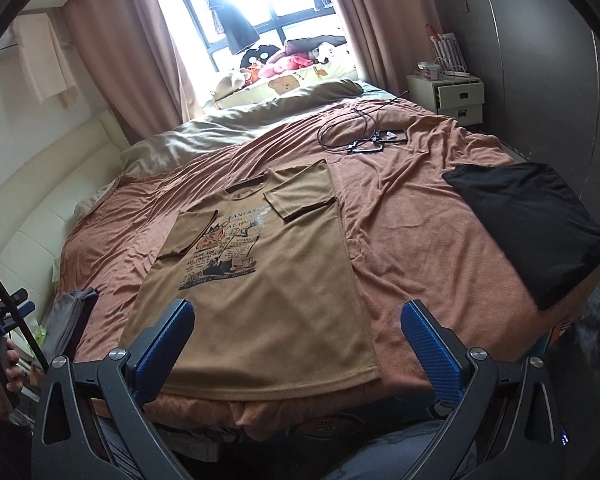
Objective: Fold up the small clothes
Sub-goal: 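Release and lift both tools back above the folded shirt, then move both tools down to the shirt's hem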
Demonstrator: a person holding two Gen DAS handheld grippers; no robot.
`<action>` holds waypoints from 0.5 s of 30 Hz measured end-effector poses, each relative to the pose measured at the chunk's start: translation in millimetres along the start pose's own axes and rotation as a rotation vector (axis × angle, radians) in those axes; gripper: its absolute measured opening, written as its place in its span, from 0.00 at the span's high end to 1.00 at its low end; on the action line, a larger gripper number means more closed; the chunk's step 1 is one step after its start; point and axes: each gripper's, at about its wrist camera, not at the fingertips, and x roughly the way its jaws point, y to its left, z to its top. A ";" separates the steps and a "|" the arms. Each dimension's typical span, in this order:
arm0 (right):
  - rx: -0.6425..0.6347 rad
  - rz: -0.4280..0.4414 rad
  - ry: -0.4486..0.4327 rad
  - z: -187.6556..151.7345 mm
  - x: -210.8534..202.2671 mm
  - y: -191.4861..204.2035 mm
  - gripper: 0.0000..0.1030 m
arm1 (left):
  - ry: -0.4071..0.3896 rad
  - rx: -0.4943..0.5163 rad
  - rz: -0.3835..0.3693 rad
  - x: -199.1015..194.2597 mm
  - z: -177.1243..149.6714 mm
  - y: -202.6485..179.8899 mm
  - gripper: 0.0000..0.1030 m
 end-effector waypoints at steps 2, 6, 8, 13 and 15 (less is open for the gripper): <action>-0.005 0.008 0.001 -4.4 -7.3 -0.4 0.00 | -0.010 -0.002 0.016 -12.6 -6.5 3.7 0.05; 0.008 0.016 -0.009 -15.1 -23.7 -6.5 0.00 | -0.016 -0.008 0.010 -35.2 -21.7 12.7 0.05; 0.010 0.014 -0.013 -22.9 -31.5 -8.6 0.00 | -0.019 -0.005 0.008 -44.4 -31.3 16.0 0.05; -0.012 0.034 -0.015 -45.3 -47.4 -14.7 0.00 | -0.011 -0.020 -0.004 -61.2 -58.6 27.7 0.05; -0.009 0.037 -0.013 -55.7 -50.3 -23.4 0.00 | -0.021 -0.022 0.007 -67.6 -69.8 31.5 0.05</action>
